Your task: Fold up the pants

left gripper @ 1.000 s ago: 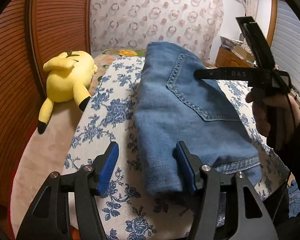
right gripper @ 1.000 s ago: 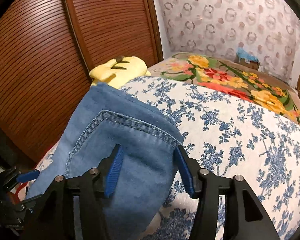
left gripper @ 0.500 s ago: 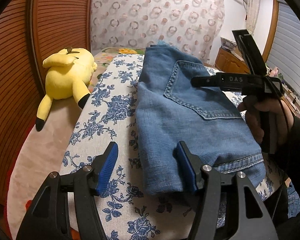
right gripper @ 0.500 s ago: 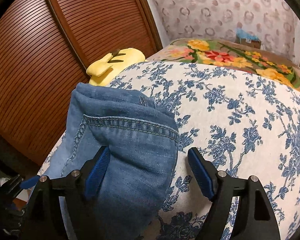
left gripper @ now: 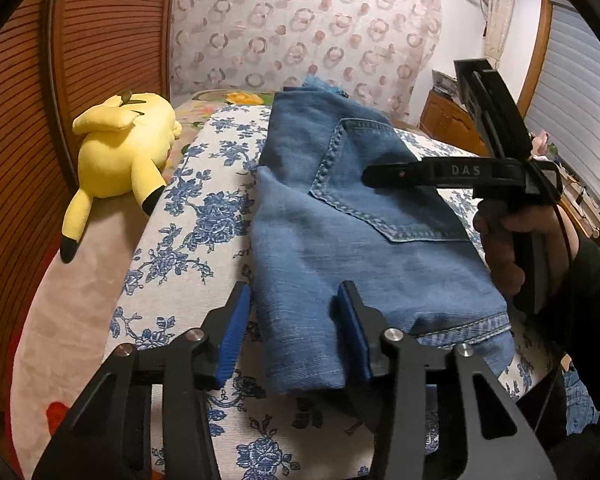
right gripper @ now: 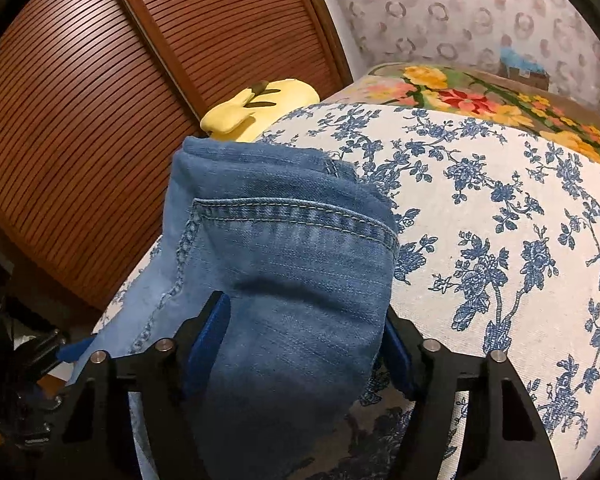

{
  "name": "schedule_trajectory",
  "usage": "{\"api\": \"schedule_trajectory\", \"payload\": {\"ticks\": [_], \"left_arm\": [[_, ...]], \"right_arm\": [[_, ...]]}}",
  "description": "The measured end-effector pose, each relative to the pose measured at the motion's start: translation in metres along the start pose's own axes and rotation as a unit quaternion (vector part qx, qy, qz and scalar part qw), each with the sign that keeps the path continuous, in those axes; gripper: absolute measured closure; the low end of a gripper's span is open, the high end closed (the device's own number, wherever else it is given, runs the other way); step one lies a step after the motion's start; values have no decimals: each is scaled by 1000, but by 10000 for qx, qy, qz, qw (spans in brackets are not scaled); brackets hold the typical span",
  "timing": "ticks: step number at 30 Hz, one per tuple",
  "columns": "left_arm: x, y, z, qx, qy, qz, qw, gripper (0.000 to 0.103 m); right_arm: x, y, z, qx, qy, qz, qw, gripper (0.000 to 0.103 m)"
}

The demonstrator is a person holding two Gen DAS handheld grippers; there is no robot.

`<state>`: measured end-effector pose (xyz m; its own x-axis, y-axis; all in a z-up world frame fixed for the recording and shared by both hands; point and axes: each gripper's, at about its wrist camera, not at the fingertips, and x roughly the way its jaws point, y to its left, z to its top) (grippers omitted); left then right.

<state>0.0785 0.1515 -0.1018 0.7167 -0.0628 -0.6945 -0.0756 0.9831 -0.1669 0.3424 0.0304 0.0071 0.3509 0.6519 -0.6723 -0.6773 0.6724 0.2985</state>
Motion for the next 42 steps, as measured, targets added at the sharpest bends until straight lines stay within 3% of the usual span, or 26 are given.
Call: {"api": "schedule_trajectory", "payload": {"ticks": [2, 6, 12, 24, 42], "left_arm": [[1, -1, -1, -12, 1, -23, 10000, 59], [5, -4, -1, 63, 30, -113, 9999, 67], [3, -4, 2, 102, -6, -283, 9995, 85], [-21, 21, 28, -211, -501, -185, 9983, 89], [8, 93, 81, -649, -605, 239, 9958, 89]], "right_arm": [[-1, 0, 1, -12, -3, 29, 10000, 42], [-9, 3, 4, -65, -6, 67, 10000, 66], [-22, 22, 12, -371, -184, -6, 9991, 79], [-30, 52, 56, -848, -449, 394, 9946, 82], [87, 43, 138, -922, -453, 1047, 9892, 83]]}}
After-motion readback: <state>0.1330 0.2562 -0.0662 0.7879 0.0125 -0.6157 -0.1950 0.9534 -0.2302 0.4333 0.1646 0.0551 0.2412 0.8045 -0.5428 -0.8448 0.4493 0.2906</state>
